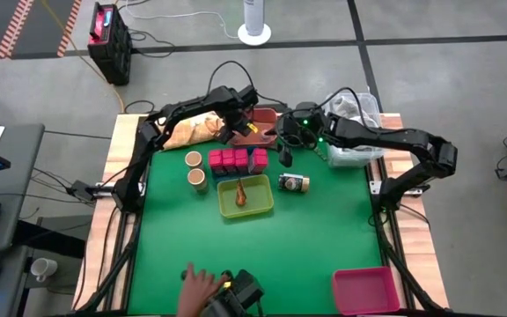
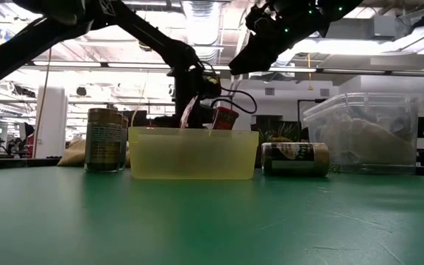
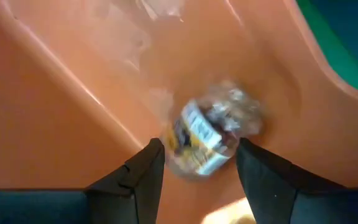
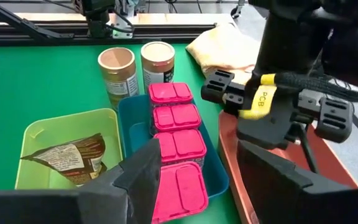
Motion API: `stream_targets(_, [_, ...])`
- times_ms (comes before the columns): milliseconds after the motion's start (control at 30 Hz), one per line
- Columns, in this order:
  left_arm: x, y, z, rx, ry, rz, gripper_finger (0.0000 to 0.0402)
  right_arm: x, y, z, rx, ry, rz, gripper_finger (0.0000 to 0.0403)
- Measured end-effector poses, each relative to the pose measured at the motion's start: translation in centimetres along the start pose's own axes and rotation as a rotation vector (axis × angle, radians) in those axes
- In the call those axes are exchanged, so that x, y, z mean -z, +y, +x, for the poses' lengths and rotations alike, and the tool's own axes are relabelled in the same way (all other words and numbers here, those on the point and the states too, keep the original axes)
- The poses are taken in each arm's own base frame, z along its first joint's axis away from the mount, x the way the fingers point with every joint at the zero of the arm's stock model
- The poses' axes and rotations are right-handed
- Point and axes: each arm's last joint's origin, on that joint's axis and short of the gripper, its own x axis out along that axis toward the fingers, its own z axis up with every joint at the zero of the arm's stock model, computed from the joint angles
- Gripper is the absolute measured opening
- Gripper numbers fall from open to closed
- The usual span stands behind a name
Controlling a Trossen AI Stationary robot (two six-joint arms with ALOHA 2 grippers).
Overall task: Sort spices by type
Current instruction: Put the brown seasoning bottle into the orange bin
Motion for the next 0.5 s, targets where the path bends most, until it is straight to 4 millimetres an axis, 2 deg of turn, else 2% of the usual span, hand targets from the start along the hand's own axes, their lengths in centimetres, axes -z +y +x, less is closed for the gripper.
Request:
stream_targets(133, [-0.04,0.0,0.83,0.014,0.007,0.022,0.0187,0.01,-0.02,0.0,0.0,0.0,-0.002,0.0238])
stream_targets(500, [-0.15,0.12,0.74,-0.001,-0.003,0.122,0.0187,-0.02,0.19,0.03,-0.006,0.001,-0.007,0.0238])
